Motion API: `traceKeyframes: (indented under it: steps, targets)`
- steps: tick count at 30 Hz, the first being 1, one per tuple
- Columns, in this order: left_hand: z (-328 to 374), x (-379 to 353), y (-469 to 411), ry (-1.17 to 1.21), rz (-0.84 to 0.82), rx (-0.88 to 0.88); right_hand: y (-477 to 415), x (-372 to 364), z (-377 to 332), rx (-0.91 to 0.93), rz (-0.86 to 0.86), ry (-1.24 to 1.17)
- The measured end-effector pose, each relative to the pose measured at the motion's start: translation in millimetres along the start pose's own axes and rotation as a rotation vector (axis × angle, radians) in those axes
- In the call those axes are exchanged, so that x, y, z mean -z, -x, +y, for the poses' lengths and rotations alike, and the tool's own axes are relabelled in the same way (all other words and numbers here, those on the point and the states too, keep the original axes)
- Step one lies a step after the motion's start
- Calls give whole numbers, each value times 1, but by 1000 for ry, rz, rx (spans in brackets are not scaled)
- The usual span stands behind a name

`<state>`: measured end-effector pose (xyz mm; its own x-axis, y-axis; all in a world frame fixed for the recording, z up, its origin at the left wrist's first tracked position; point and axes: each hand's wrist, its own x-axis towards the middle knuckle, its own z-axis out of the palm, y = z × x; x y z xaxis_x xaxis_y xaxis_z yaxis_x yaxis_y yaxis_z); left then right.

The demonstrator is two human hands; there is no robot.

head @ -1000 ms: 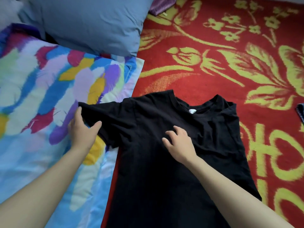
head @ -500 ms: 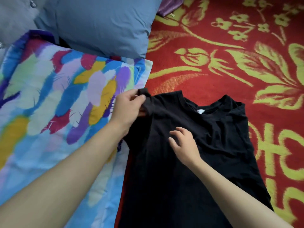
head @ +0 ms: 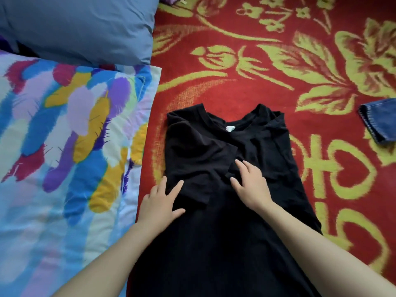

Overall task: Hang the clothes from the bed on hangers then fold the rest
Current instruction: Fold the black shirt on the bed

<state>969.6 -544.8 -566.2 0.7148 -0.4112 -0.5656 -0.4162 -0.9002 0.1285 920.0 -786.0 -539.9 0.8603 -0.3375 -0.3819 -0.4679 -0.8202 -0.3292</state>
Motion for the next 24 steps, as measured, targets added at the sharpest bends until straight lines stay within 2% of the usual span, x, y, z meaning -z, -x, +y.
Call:
traceKeyframes:
  steps: [2, 4, 7, 10, 12, 14, 16, 19, 24]
  targets:
    - [7, -5, 6, -61, 49, 7, 4, -12, -13, 240, -85, 194]
    - [11, -2, 15, -7, 98, -38, 10, -24, -20, 424, -240, 358]
    - [3, 4, 25, -74, 188, -215, 10, -32, -20, 438, -430, 490]
    - [-2, 23, 22, -10, 320, -240, -3, -17, -17, 428, -337, 393]
    - [-1, 38, 7, 117, 437, -139, -16, 1, -9, 426, -199, 397]
    - [3, 53, -13, 253, 447, 67, -30, 21, 8, 339, -87, 438]
    - [3, 63, -39, 294, 373, 185, -45, 38, 30, 155, -15, 429]
    - [2, 81, -76, 466, 318, 196, -65, 59, 64, -80, 14, 363]
    - [-8, 104, -128, 811, 360, 257, -100, 87, 103, -236, 37, 111]
